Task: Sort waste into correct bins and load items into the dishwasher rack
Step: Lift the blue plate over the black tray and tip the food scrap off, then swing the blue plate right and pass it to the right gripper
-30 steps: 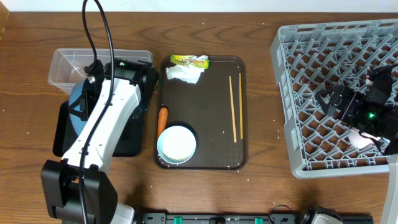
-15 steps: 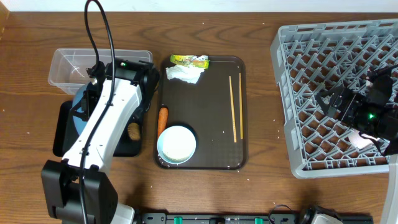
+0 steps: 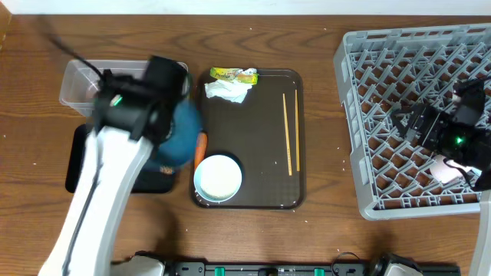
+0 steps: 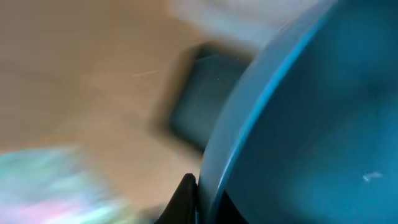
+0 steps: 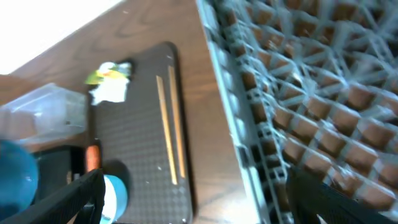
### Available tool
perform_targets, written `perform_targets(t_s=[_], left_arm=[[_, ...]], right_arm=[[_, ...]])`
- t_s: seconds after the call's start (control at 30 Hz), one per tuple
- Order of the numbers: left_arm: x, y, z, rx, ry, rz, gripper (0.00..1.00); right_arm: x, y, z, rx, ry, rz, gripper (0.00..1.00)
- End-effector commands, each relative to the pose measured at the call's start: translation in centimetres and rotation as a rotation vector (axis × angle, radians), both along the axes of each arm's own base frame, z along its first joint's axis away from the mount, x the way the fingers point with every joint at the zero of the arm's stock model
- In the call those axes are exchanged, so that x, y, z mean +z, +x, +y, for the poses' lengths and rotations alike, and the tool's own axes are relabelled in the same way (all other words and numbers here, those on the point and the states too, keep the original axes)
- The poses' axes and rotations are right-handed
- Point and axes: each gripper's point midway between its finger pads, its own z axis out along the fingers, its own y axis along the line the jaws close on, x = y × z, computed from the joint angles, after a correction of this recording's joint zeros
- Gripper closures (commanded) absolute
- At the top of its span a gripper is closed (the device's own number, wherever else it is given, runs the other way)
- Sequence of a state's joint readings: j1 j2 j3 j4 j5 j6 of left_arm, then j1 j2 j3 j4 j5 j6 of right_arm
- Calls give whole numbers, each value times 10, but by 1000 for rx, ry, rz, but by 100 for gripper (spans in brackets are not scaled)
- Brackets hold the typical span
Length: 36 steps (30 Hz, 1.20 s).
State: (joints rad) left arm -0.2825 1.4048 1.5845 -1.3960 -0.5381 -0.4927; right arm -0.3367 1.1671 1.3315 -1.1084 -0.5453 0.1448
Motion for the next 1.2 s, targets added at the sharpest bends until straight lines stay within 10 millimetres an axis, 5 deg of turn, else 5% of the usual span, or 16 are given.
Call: perform_targets(t_s=[0.0, 0.1, 0.2, 0.37, 0.53, 0.8, 0.87, 1.07, 1.17], left_arm=[[8, 11, -112, -434, -485, -29, 94], [35, 24, -170, -670, -630, -144, 94], [46, 27, -203, -824, -620, -193, 94], [47, 26, -224, -891, -609, -201, 94], [54, 29, -228, -906, -614, -236, 94], [63, 21, -239, -960, -683, -248, 94], [65, 18, -243, -979, -708, -246, 94], [70, 9, -257, -1034, -752, -241, 93], [71, 5, -263, -1053, -755, -242, 78]], right_arm=[[34, 2, 41, 215, 147, -154, 17], [57, -2, 66, 373, 224, -268, 17], [64, -11, 89, 503, 227, -319, 17], [67, -24, 118, 650, 187, -368, 17], [57, -23, 126, 668, 119, -341, 17], [37, -15, 129, 647, -41, -293, 67], [33, -9, 123, 614, -102, -287, 69], [35, 5, 114, 538, -157, -300, 98], [37, 10, 110, 497, -160, -297, 99]])
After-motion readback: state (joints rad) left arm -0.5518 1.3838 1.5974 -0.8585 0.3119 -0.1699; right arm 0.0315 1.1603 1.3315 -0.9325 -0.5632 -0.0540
